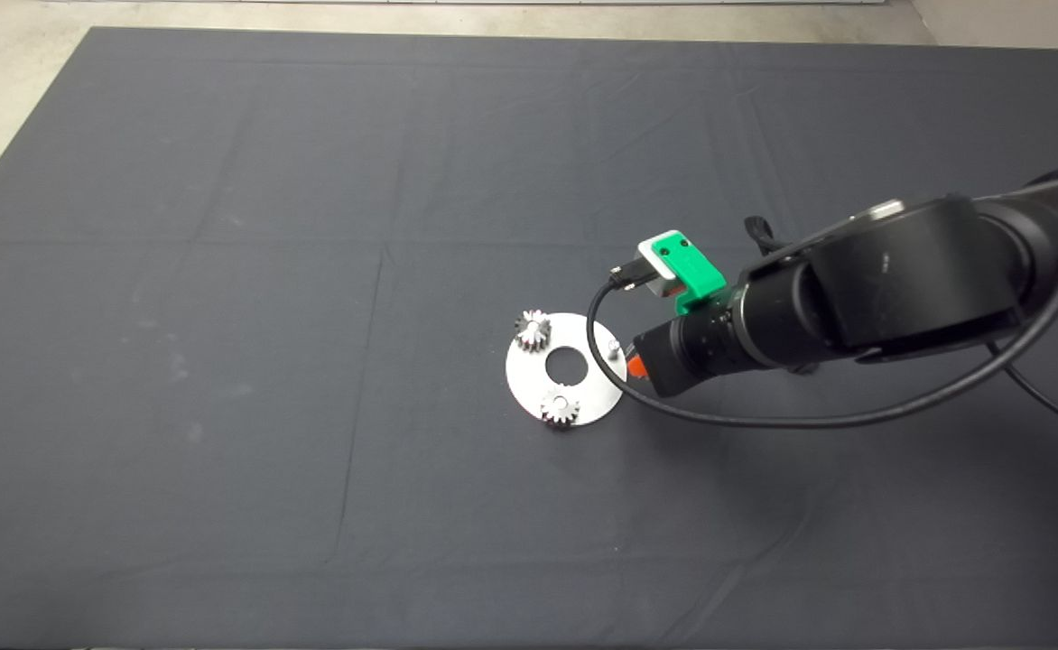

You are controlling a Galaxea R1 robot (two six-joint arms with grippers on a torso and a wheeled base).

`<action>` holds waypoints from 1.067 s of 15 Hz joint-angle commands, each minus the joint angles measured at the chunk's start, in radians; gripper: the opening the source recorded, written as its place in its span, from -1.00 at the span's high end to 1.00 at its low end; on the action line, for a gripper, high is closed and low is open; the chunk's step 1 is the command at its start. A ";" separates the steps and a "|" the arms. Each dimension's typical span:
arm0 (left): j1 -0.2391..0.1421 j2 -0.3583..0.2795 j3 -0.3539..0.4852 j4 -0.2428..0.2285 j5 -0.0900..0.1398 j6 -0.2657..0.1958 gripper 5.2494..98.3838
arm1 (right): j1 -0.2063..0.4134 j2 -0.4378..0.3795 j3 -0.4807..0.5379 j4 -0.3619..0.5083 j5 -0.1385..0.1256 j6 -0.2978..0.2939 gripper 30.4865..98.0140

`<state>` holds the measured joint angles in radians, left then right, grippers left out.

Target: Remove an incorrectly installed larger gear and replace it with the correct smaller gear

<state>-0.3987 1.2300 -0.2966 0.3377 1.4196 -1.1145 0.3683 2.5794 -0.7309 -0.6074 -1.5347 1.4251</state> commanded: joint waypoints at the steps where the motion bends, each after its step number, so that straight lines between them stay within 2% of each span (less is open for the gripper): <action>1: 0.009 -0.005 0.014 0.013 -0.020 -0.007 -0.17 | 0.008 0.015 -0.067 -0.064 -0.065 -0.059 0.86; 10: 0.009 -0.011 0.015 0.014 -0.031 -0.008 -0.17 | -0.011 0.097 -0.145 -0.095 -0.065 -0.086 0.87; 16: 0.009 -0.007 0.015 0.014 -0.031 -0.008 -0.17 | -0.026 0.100 -0.163 -0.109 -0.065 -0.091 0.87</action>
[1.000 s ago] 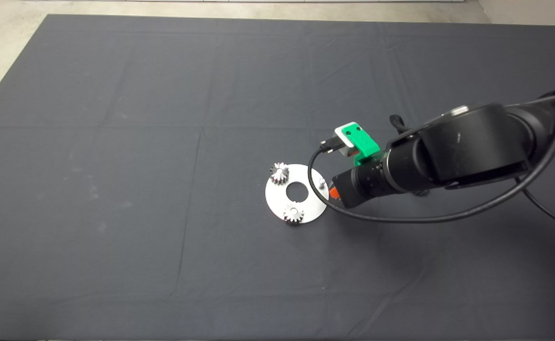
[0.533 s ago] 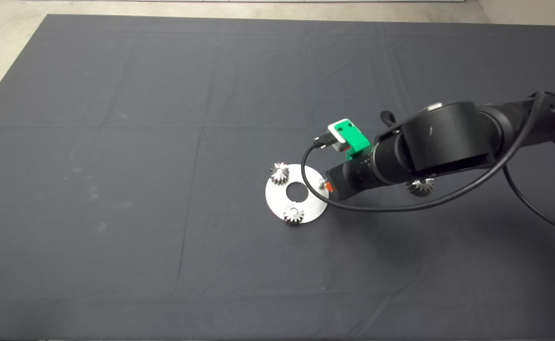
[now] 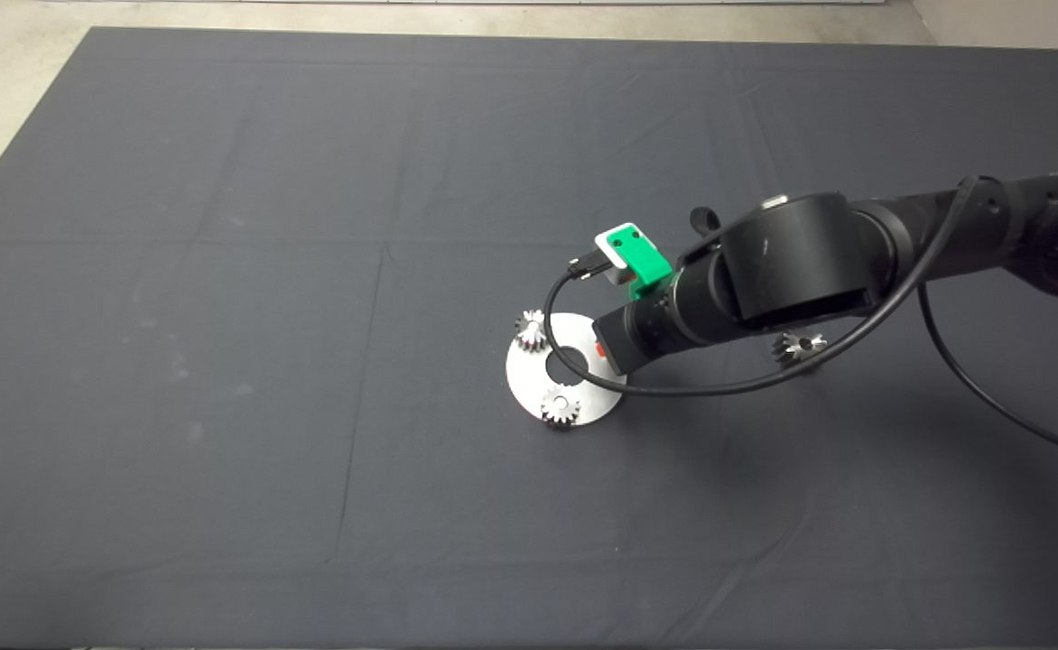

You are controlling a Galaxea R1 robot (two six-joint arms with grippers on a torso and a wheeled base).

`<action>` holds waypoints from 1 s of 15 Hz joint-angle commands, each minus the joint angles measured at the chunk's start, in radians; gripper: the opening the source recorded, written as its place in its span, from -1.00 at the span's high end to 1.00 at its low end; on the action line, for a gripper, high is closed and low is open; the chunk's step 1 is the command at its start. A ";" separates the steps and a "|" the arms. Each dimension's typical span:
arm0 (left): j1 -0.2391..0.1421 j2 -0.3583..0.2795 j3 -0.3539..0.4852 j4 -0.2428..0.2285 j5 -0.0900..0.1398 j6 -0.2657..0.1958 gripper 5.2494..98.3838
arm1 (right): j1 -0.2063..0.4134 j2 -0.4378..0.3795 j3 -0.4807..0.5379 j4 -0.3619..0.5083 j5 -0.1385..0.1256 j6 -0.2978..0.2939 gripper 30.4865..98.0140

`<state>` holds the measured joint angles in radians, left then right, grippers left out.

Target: Remove an incorrectly installed larger gear and replace it with the correct smaller gear

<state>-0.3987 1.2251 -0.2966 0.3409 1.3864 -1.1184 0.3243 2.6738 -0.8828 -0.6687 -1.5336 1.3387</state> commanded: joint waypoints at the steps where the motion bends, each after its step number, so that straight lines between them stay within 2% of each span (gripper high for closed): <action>1: 0.009 0.000 0.015 0.010 0.002 -0.004 -0.17 | 0.012 0.002 -0.011 -0.048 -0.066 -0.009 0.87; 5: 0.009 0.001 0.016 0.010 -0.001 -0.005 -0.17 | 0.001 -0.007 -0.013 -0.052 -0.066 -0.012 0.87; 10: 0.009 -0.002 0.016 0.010 -0.001 -0.005 -0.17 | -0.013 0.003 -0.048 -0.074 -0.066 -0.044 0.87; 15: 0.009 -0.002 0.015 0.010 -0.003 -0.005 -0.17 | -0.020 0.002 -0.047 -0.084 -0.068 -0.044 0.87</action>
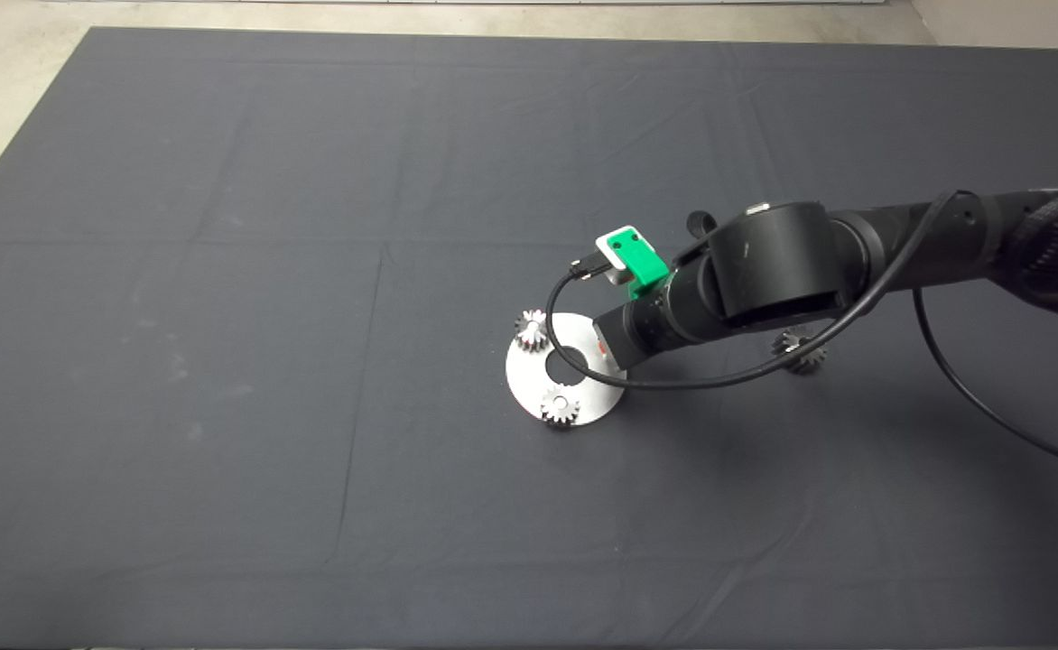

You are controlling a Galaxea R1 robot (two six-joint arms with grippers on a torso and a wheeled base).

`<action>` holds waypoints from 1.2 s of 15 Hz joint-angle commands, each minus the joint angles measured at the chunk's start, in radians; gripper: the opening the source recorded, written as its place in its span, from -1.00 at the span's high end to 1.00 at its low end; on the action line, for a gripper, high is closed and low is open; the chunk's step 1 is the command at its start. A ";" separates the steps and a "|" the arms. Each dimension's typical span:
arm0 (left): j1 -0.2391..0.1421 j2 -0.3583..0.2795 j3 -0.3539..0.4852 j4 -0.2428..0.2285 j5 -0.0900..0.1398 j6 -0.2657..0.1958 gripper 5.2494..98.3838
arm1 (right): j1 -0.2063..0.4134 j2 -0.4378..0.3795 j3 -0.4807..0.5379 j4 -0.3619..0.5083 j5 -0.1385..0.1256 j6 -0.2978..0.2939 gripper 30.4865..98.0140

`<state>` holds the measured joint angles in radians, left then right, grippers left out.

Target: Remove an incorrectly installed larger gear and replace it with the correct smaller gear

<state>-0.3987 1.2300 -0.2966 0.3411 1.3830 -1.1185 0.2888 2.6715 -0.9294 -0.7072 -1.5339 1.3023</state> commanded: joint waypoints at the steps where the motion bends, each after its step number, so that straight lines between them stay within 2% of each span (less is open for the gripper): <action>1: 0.009 -0.006 0.015 0.010 -0.004 -0.004 -0.17 | 0.017 0.003 0.000 -0.046 -0.068 -0.009 0.86; 18: 0.009 -0.005 0.015 0.010 -0.005 -0.004 -0.17 | 0.020 -0.001 0.002 -0.061 -0.071 -0.009 0.87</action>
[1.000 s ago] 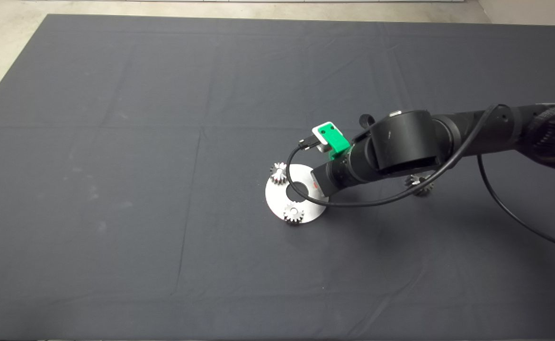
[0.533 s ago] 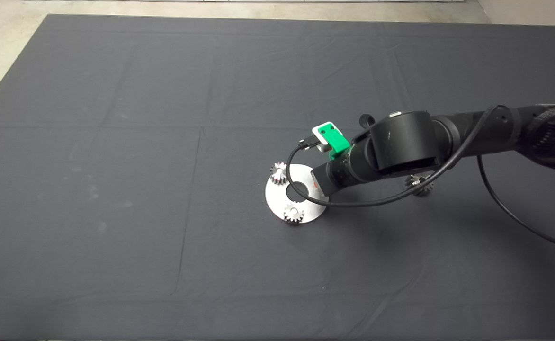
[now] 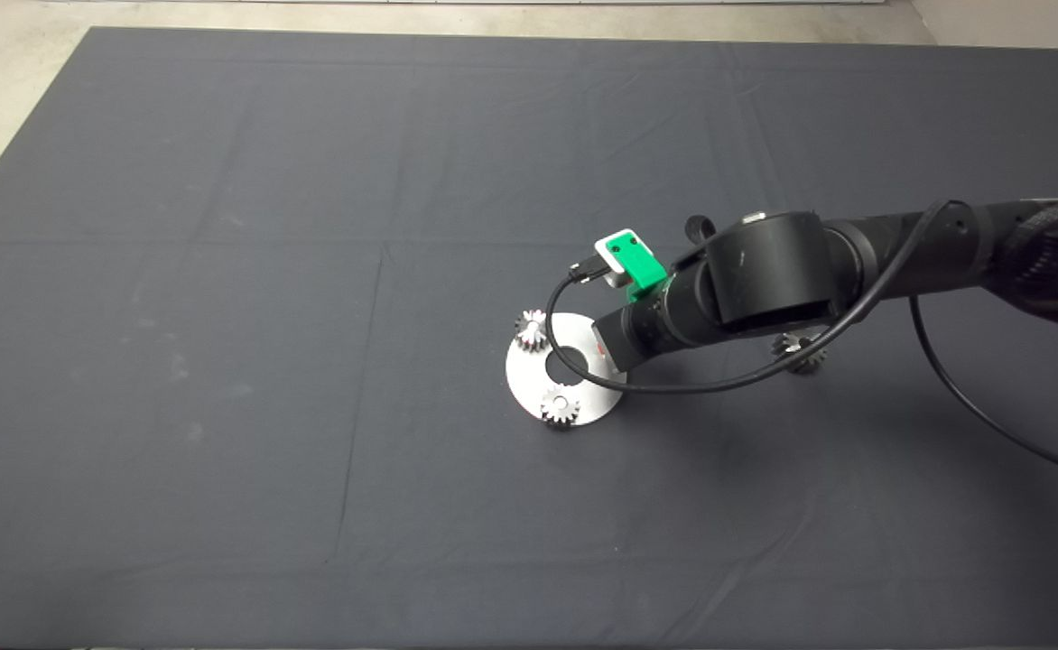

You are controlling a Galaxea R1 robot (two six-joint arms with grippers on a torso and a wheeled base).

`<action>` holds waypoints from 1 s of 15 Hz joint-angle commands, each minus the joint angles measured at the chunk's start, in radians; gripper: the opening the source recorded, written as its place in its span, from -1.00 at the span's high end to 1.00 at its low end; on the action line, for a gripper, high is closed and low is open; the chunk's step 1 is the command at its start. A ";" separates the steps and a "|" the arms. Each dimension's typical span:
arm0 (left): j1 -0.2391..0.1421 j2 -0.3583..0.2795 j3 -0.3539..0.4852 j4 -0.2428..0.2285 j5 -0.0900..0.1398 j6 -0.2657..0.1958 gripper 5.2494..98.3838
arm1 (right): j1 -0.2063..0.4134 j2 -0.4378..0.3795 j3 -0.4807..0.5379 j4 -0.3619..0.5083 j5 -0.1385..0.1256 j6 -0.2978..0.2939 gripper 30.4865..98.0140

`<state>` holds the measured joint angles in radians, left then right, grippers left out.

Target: Remove an incorrectly installed larger gear and replace it with the correct smaller gear

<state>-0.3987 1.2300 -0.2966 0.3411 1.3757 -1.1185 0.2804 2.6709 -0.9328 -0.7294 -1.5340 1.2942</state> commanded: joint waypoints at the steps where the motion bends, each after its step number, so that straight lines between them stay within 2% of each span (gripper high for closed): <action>1: 0.009 -0.007 0.015 0.010 0.002 -0.004 -0.17 | 0.026 -0.001 0.007 -0.039 -0.072 -0.001 0.87; 3: 0.009 -0.008 0.015 0.010 0.002 -0.004 -0.17 | 0.020 -0.005 0.007 -0.039 -0.074 -0.001 0.87; 5: 0.009 -0.008 0.015 0.010 0.002 -0.004 -0.17 | -0.017 -0.021 0.005 -0.043 -0.075 -0.001 0.87; 15: 0.009 -0.007 0.015 0.010 0.002 -0.003 -0.17 | -0.017 -0.031 0.005 -0.050 -0.078 -0.001 0.87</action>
<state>-0.3987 1.2300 -0.2966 0.3411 1.3743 -1.1185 0.2545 2.6453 -0.9302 -0.7451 -1.5226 1.2936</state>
